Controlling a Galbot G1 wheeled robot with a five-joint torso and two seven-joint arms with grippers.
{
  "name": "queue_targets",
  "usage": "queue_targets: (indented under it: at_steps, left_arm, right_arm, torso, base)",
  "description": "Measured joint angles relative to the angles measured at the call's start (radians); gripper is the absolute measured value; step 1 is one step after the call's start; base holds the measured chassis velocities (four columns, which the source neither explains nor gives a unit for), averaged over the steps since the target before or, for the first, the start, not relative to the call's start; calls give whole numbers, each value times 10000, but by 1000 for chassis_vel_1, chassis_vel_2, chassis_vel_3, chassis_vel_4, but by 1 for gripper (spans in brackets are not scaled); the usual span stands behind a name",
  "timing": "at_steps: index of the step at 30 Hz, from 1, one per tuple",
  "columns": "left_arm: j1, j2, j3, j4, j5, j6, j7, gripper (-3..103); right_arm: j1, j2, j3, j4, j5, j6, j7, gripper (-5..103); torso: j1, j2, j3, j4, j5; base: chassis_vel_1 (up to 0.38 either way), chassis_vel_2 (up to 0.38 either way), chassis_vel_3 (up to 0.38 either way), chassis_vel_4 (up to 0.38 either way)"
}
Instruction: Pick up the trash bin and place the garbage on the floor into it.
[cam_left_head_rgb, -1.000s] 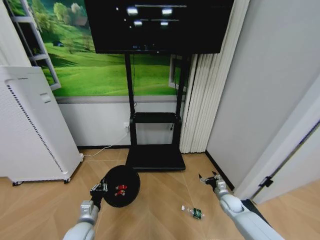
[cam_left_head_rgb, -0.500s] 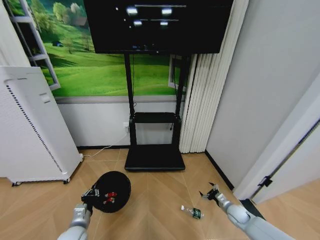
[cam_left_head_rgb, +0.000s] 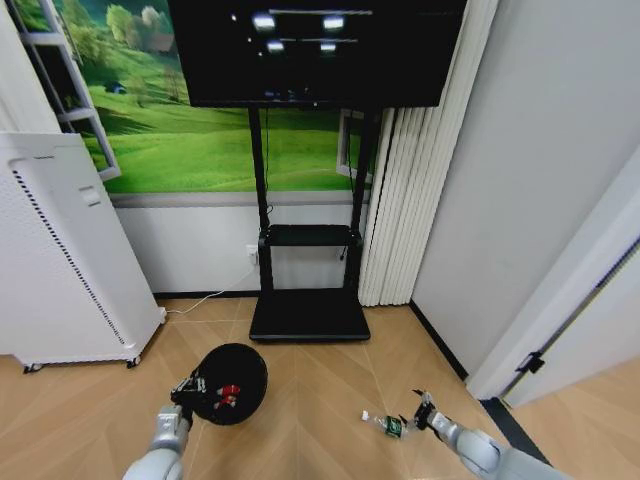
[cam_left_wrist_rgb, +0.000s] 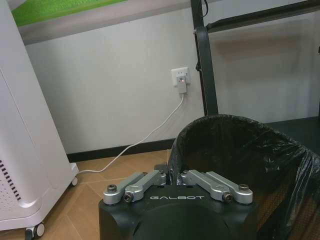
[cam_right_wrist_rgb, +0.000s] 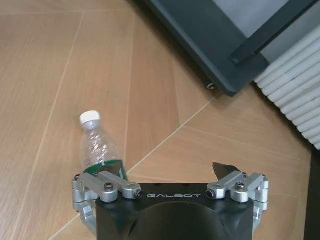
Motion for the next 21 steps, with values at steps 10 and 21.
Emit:
queue_targets:
  at_steps: [10,21]
  left_arm:
    - [-114,-163,218,232,97,-78,47,6]
    - [-108,-201,300,261,187,-96,59,6]
  right_arm:
    - [214,496,-941,-694,-394,264,-57,100]
    - [1399,1260,-2365,-1387,-26,20,-104,100]
  torso:
    - [0,0,0,-1,1]
    - [0,0,0,0,-1]
  base:
    - [0,0,0,0]
    - [0,0,0,0]
